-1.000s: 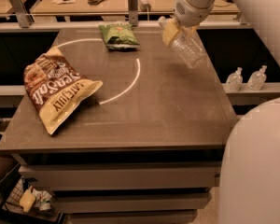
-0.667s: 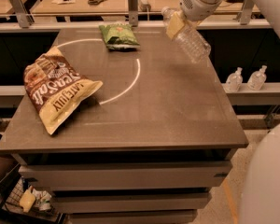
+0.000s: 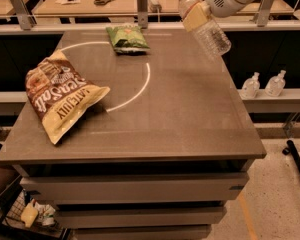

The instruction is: Place water bottle upright

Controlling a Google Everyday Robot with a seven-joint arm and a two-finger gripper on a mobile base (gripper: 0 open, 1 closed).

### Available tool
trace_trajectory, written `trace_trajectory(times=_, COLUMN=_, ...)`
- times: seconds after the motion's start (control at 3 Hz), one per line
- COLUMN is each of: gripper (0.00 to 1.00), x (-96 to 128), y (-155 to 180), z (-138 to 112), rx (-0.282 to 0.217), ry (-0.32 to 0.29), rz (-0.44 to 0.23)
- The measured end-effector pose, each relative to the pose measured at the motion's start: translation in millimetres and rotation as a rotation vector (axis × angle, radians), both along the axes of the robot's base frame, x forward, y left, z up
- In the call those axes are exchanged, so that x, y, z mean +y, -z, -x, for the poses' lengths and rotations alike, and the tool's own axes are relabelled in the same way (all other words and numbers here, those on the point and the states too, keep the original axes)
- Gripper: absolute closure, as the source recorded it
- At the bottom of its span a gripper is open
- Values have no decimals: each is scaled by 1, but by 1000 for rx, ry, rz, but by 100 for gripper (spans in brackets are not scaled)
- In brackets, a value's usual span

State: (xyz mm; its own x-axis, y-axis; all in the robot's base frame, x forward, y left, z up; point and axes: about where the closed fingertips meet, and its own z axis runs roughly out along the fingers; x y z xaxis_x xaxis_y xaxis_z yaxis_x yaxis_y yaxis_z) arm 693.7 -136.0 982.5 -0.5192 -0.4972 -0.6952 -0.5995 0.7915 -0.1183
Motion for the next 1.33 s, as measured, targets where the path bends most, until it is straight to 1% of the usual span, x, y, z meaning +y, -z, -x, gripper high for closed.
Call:
trace_trajectory(times=0.33, gripper=100, x=9, y=-8, z=8, rx=-118, ry=-79, rz=-62)
trace_trajectory(times=0.67, gripper=100, x=19, y=-14, z=14, rx=-207, ry=-141, rz=-121)
trace_trajectory(times=1.0, gripper=100, x=20, y=-18, z=19, rx=-267, ry=-174, rz=-184)
trace_trajectory(times=1.33, gripper=100, x=14, y=-15, z=15, rx=-317, ry=-194, rz=-256)
